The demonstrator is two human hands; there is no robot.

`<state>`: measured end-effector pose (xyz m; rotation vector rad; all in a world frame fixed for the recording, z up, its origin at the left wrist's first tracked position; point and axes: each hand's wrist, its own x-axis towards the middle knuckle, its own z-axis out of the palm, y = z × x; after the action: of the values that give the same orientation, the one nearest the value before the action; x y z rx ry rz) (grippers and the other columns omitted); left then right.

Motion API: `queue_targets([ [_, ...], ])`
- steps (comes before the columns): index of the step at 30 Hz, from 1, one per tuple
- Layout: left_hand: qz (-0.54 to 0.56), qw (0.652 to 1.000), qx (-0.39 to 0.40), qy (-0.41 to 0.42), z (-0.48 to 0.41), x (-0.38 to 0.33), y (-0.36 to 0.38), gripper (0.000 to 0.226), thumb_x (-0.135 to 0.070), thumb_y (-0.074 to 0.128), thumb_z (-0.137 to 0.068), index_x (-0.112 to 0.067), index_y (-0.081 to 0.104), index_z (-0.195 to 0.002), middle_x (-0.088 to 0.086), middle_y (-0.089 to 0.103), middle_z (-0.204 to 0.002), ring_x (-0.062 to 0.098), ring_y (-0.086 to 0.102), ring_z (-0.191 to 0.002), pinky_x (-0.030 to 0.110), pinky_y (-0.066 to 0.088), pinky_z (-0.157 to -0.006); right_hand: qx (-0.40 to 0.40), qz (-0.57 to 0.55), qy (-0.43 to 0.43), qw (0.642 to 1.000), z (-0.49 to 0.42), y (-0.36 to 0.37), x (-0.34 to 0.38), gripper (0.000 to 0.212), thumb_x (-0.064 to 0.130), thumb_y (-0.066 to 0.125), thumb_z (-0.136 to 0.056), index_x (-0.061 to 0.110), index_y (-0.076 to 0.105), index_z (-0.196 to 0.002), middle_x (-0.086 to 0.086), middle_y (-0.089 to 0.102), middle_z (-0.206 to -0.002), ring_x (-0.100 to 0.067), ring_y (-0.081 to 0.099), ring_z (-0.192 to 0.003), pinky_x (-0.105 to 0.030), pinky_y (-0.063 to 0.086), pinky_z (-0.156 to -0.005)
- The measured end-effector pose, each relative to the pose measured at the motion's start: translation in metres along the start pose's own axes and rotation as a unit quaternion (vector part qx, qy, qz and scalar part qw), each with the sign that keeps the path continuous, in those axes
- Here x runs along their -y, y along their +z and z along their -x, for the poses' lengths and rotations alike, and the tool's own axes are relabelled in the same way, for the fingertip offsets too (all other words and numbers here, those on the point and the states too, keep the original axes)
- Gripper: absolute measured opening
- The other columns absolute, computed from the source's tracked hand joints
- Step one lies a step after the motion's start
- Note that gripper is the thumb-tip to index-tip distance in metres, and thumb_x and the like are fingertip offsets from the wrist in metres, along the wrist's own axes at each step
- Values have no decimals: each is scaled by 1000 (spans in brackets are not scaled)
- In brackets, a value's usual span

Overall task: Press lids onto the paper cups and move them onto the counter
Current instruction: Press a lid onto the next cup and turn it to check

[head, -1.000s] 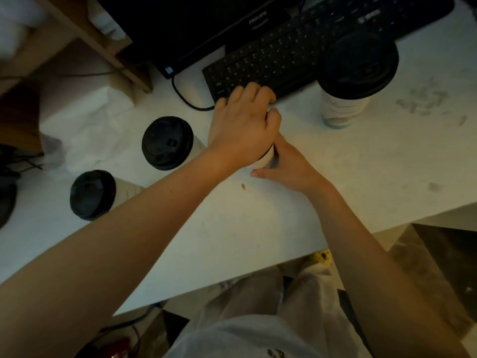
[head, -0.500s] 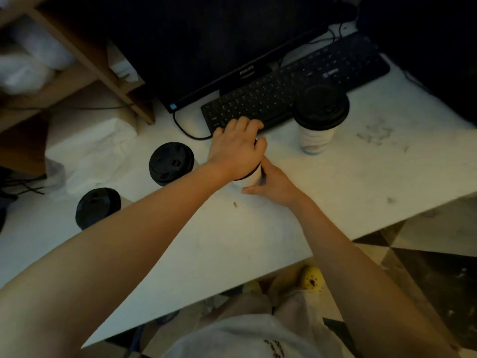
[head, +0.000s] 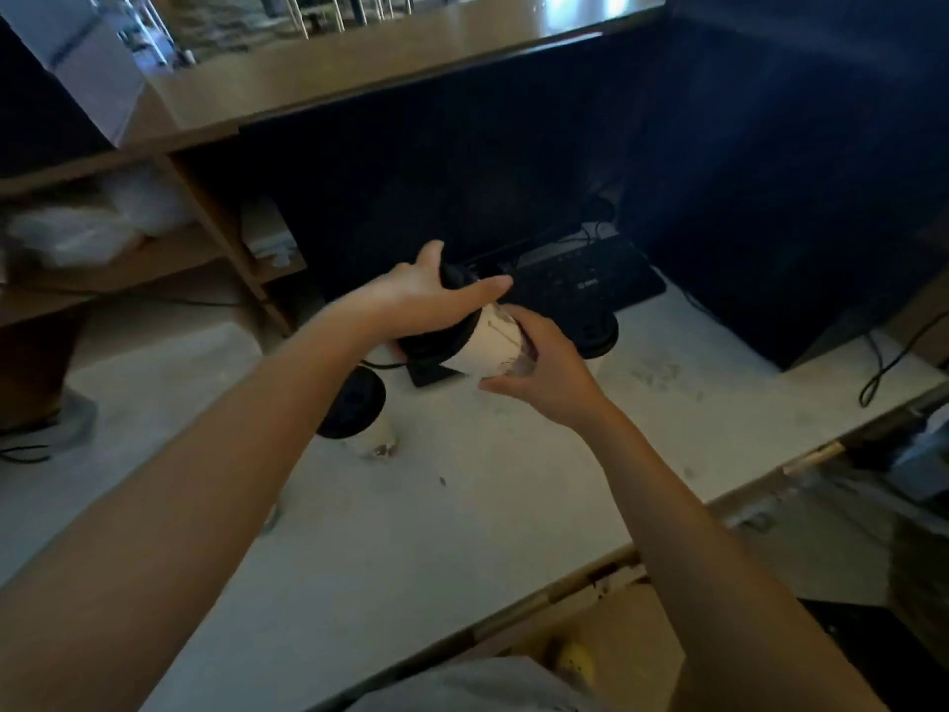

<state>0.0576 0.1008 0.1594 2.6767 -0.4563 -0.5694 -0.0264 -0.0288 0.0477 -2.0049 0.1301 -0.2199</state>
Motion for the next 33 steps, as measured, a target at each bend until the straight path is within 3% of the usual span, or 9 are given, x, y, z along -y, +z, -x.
queue_targets([
  [4, 135, 989, -18, 56, 27, 14, -21, 77, -59, 61, -77, -39, 21, -140, 4, 41, -128, 25, 53, -104, 37, 52, -83, -44, 86, -74, 993, -1, -15, 38, 73, 15, 82, -66, 22, 45, -128, 9, 43, -117, -4, 33, -110, -5, 32, -82],
  [8, 244, 955, -64, 156, 42, 29, -20, 52, -50, 71, -68, -42, 40, -109, 3, 47, -122, 24, 57, -103, 41, 56, -82, -46, 107, -107, 987, 2, -27, 58, 74, 18, 82, -65, 24, 42, -128, 10, 40, -122, -4, 31, -114, -7, 32, -88],
  [12, 290, 920, -118, 235, 48, 39, -29, 57, -51, 66, -58, -36, 42, -107, 0, 54, -110, 18, 62, -99, 38, 58, -76, -16, 11, -28, 999, -3, -54, 93, 55, 39, 61, -87, 29, 37, -136, 10, 46, -131, -3, 47, -114, -5, 42, -86],
  [15, 325, 891, -167, 270, 52, 44, -34, 55, -45, 66, -60, -35, 41, -109, -7, 51, -104, 12, 59, -97, 31, 58, -73, 13, -107, 105, 989, -12, -68, 114, 56, 64, 29, -90, 27, 56, -122, -2, 67, -116, -13, 64, -102, -33, 56, -86],
  [17, 320, 875, -181, 316, 54, 48, -37, 54, -42, 67, -61, -37, 40, -108, -9, 48, -105, 10, 56, -97, 21, 54, -70, 48, -165, 150, 974, -16, -69, 128, 70, 72, 20, -85, 24, 68, -100, -11, 73, -93, -22, 71, -83, -40, 59, -70],
  [24, 155, 806, -266, 505, 52, 55, -50, 60, -26, 74, -68, -18, 42, -119, 11, 40, -127, 23, 41, -124, 31, 37, -105, 86, -153, 135, 975, -13, -70, 155, 51, 58, 39, -91, 17, 68, -87, -3, 66, -64, -16, 57, -49, -23, 45, -39],
  [28, 196, 826, -200, 488, 47, 57, -53, 77, -48, 69, -75, -29, 28, -137, 4, 23, -148, 14, 30, -138, 24, 32, -110, 10, -208, 59, 976, -7, -67, 152, 42, 46, 48, -93, 9, 56, -110, -4, 64, -78, -15, 59, -56, -26, 50, -48],
  [30, 302, 852, -109, 414, 49, 54, -55, 82, -69, 60, -71, -46, 19, -138, -5, 26, -150, 0, 35, -133, 18, 36, -104, -23, -199, 23, 980, -3, -66, 148, 28, 39, 48, -94, 14, 52, -106, -2, 61, -85, -13, 61, -65, -27, 53, -56],
  [33, 493, 832, 29, 254, 48, 49, -55, 70, -71, 48, -73, -50, 29, -137, -8, 48, -140, 13, 56, -120, 35, 53, -91, -26, -154, -31, 987, 5, -68, 144, 22, 27, 48, -95, 17, 48, -115, 1, 57, -92, -7, 62, -77, -28, 56, -66],
])
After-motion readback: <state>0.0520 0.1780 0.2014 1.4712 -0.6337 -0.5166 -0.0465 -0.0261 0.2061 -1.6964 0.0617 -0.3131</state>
